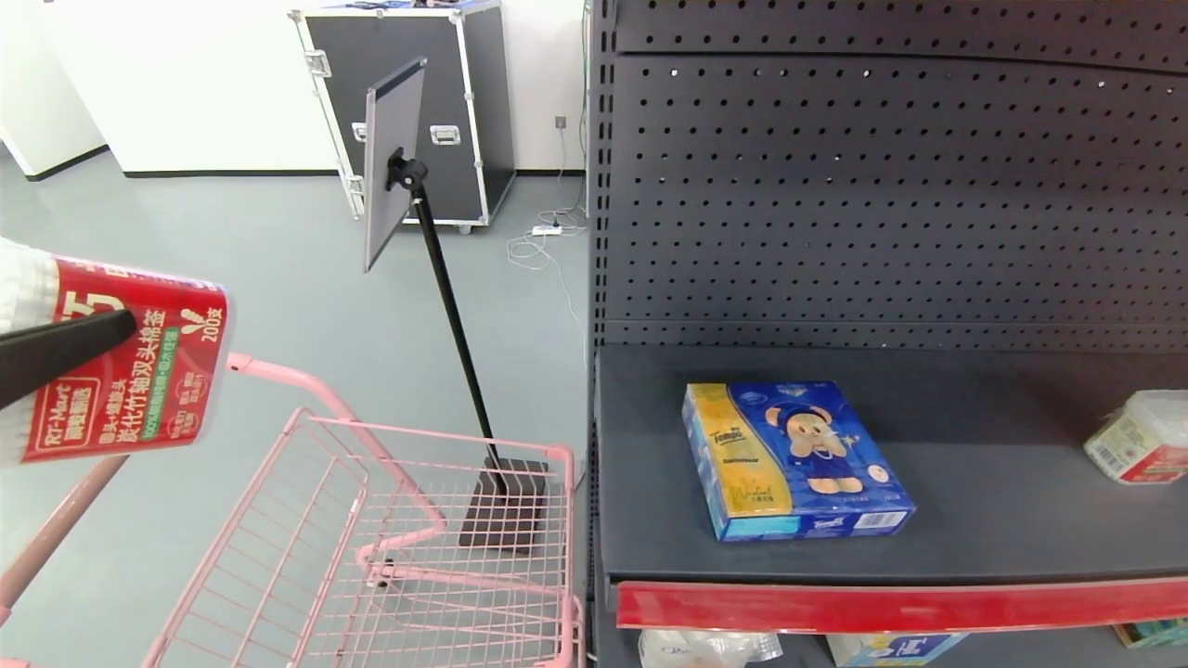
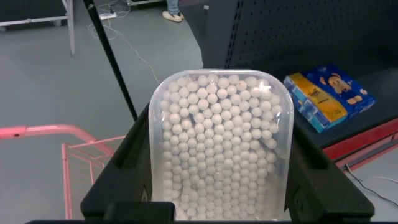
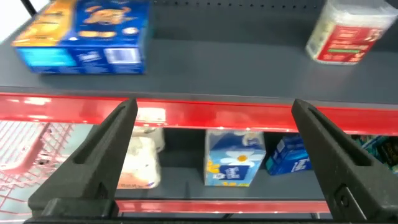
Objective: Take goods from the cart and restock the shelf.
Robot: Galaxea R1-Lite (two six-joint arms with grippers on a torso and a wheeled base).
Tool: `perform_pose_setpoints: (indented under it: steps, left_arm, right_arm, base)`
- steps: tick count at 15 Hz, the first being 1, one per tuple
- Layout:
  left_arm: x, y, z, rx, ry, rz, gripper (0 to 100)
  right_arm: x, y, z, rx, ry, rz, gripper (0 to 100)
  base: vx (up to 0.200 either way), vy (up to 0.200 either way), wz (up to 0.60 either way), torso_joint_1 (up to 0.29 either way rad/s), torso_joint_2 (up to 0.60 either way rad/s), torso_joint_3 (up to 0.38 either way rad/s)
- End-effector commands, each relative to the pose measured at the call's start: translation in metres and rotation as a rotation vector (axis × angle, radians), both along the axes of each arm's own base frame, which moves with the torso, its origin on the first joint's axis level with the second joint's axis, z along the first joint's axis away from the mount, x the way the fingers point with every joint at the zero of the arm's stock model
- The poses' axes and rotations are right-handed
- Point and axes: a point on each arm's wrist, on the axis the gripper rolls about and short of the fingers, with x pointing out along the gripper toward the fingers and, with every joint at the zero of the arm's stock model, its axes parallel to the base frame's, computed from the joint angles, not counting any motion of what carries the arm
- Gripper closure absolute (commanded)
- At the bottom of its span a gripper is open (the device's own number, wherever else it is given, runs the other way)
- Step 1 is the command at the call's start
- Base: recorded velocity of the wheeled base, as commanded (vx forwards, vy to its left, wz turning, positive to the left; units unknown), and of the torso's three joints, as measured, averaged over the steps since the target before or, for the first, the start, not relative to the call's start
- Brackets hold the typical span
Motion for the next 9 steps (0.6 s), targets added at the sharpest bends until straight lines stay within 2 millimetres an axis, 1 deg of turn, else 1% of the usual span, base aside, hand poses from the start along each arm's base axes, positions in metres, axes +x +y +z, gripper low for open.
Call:
perform_pose_setpoints:
  steps: [1,9]
  left_arm:
    - [0.0007,-0.0002,-0.0001,0.0,0.002,-0.001,100]
    - [0.0,-0.0001,-0.004,0.025,0.001,-0.005,100]
  right_arm:
    - [0.0001,0.0,0.0001,0.0,0.001,0.0,0]
    - [0.0001,0.0,0.0001,-0.002,0.001,0.0,0]
  base:
    - [0.0,-0.2,0.0,0.002,0.0,-0.002]
    - [0.0,-0.2,0.0,0.001,0.0,0.002]
